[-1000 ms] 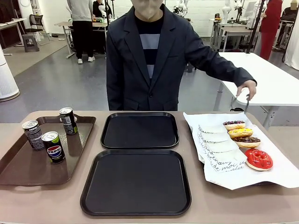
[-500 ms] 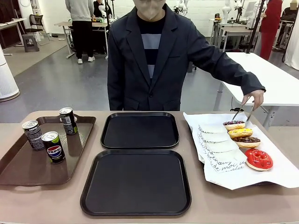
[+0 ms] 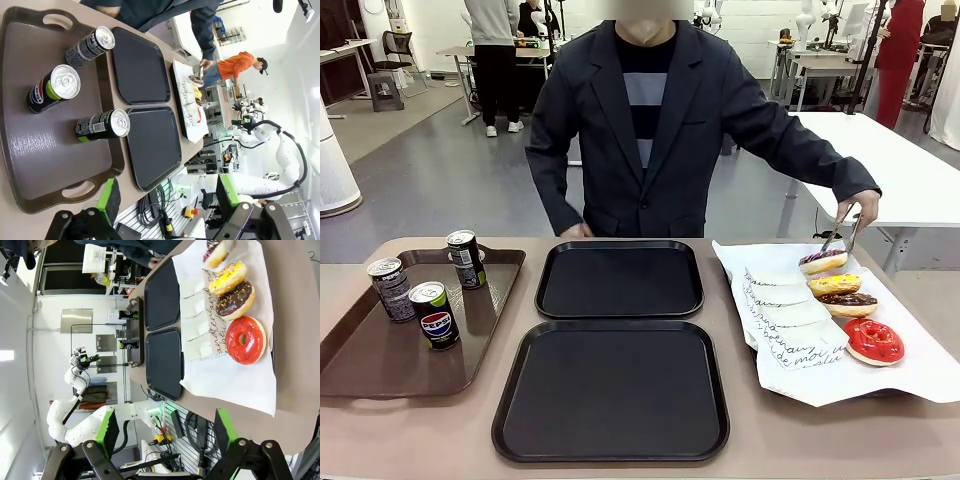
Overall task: Set up donuts and drinks on trays.
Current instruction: Pick up one Pepsi coke and place it on the Flat Tray.
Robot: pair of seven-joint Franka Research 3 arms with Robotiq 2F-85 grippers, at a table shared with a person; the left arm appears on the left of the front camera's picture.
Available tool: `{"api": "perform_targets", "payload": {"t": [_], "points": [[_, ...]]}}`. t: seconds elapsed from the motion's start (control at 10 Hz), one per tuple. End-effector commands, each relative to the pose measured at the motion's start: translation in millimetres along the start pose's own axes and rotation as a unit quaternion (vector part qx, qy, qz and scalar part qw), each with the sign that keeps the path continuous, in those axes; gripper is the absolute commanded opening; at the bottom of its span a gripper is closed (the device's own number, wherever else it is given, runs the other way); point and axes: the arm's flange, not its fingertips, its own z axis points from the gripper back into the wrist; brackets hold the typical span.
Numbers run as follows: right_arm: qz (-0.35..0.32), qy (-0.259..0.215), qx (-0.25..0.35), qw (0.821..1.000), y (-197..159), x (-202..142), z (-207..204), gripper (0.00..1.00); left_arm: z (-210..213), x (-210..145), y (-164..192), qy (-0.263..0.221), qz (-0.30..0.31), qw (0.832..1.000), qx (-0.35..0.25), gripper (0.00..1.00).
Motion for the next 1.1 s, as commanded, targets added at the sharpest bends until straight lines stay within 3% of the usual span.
{"api": "perform_targets", "payload": {"t": [0.0, 0.2, 0.4, 0.5, 0.6, 0.8, 1.0], "points": [[0.01, -0.002, 0.009, 1.0, -1.6, 0.4, 1.6, 1.0, -2.3, 6.6, -22.2, 0.005, -0.005, 1.0, 0.023, 1.0], [0.01, -0.002, 0.009, 1.0, -1.6, 0.4, 1.6, 1.0, -17.8, 19.3, -69.8, 0.084, -0.017, 0.987, 0.139, 1.0], [0.01, -0.002, 0.009, 1.0, -1.6, 0.4, 1.6, 1.0, -63.0, 42.0, -106.2, 0.123, -0.001, 0.953, 0.278, 1.0], [0.01, -0.002, 0.009, 1.0, -1.6, 0.4, 1.6, 1.0, -90.5, 47.6, -117.7, 0.134, 0.002, 0.925, 0.355, 1.0], [0.01, -0.002, 0.009, 1.0, -1.6, 0.4, 1.6, 1.0, -119.9, 48.9, -129.7, 0.106, -0.005, 0.911, 0.399, 1.0], [0.01, -0.002, 0.009, 1.0, -1.6, 0.4, 1.6, 1.0, -183.2, 37.7, -137.2, 0.131, -0.024, 0.881, 0.455, 1.0], [0.01, -0.002, 0.009, 1.0, -1.6, 0.4, 1.6, 1.0, -231.1, 37.7, -120.8, 0.138, -0.022, 0.847, 0.513, 1.0]]}}
